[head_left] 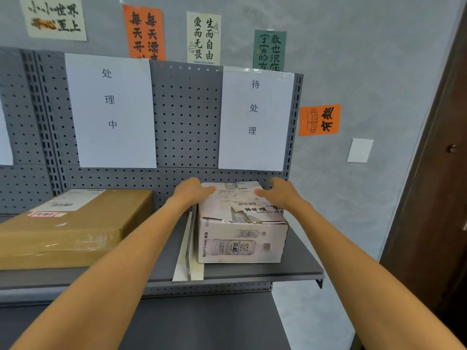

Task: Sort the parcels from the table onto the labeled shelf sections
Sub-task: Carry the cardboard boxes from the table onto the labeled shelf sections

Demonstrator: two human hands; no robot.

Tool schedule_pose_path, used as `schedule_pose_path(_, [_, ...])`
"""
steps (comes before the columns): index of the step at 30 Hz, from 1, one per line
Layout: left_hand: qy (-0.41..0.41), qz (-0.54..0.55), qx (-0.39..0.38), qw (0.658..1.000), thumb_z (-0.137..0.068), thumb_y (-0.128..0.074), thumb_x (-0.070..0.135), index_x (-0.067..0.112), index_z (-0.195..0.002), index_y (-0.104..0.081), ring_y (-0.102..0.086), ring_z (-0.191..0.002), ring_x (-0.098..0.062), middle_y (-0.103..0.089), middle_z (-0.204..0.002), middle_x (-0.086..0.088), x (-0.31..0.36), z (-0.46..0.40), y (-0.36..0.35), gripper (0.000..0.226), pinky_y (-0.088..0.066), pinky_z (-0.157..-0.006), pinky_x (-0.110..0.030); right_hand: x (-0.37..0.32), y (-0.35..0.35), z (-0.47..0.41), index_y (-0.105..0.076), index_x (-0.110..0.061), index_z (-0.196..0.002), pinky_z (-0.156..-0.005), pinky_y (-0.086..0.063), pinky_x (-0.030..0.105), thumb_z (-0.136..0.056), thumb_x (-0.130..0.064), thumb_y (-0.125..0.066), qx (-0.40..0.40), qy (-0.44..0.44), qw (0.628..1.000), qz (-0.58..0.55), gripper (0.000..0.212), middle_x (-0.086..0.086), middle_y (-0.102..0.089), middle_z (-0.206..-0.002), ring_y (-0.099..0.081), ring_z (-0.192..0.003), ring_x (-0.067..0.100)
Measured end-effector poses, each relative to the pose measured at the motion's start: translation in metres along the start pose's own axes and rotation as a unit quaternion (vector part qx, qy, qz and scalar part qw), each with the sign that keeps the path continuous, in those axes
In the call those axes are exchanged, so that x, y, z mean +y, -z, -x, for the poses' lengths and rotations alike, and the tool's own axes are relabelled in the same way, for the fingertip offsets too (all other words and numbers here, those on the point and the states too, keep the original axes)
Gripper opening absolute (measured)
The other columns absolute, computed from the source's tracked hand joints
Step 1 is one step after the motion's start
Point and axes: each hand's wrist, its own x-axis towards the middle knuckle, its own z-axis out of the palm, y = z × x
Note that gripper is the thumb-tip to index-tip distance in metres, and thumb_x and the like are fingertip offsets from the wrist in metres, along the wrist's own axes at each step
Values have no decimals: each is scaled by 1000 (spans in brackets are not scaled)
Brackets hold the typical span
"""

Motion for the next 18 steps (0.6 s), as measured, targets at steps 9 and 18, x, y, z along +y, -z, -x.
schedule_pose_path(9, [-176,-314,165,918,-95,-53,36,6,-138,-44,-46,-126,-29,-51,-136,-12,-11,41,52,53,-36,-104,-36,-50,7,22,-34,-9,-144,-97,-40,38,-95,-36,-54,79,210,939,260,60,11,-43,-142,-38,-129,30])
schedule_pose_path(18, [-111,-348,166,916,-93,-54,38,5,-130,-49,-48,-119,-29,-55,-128,-13,-72,108,94,50,-37,-101,-35,-113,-36,62,-37,-9,-143,-102,-38,39,-91,-32,-59,76,304,921,231,61,10,-42,-144,-38,-131,29])
